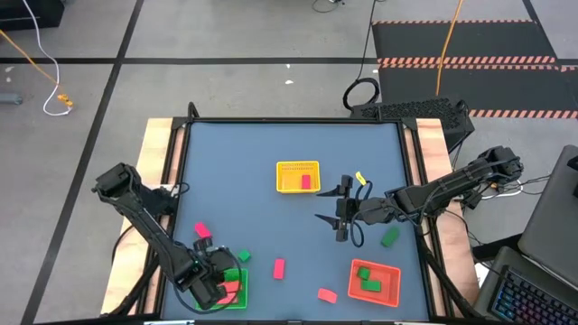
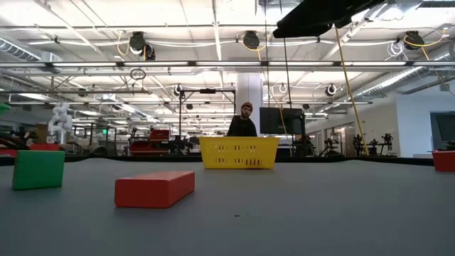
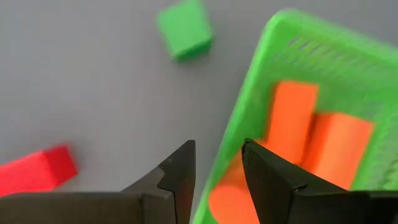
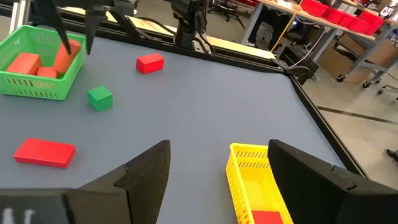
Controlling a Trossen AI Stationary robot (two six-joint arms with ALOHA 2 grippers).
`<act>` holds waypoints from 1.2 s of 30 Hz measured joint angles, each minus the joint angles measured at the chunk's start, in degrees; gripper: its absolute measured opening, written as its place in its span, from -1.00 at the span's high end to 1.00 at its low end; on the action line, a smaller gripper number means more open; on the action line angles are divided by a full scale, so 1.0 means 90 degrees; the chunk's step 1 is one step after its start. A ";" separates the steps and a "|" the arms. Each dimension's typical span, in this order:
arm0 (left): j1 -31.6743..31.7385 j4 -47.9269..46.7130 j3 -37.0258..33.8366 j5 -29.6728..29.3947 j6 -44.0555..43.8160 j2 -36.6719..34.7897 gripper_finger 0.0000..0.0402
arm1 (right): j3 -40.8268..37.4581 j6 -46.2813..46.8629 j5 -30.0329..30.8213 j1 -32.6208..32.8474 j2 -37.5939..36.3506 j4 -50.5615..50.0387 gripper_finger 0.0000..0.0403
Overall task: Sort & place blocks by color
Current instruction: Put the orange block into the green bin, then put the red block into the yellow bin
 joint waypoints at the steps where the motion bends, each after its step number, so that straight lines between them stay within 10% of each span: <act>1: -0.0008 -0.0164 0.0024 0.0118 -0.0053 0.0000 0.36 | 0.0000 0.0000 0.0000 0.0000 0.0000 0.0000 -0.30; 18: 0.0104 -0.0736 0.0481 -0.0742 0.0363 0.0000 0.41 | 0.0000 0.0002 0.0000 0.0000 0.0002 0.0002 -0.30; 26: 0.1078 0.0832 0.0481 -0.1742 0.2808 0.0000 0.41 | 0.0000 0.0173 0.0198 0.0000 -0.0096 -0.0296 -0.30; 36: 0.2629 0.3964 0.0092 -0.2119 0.6348 0.0002 0.41 | 0.0002 0.3463 0.0461 -0.0080 -0.0656 -0.4090 -0.30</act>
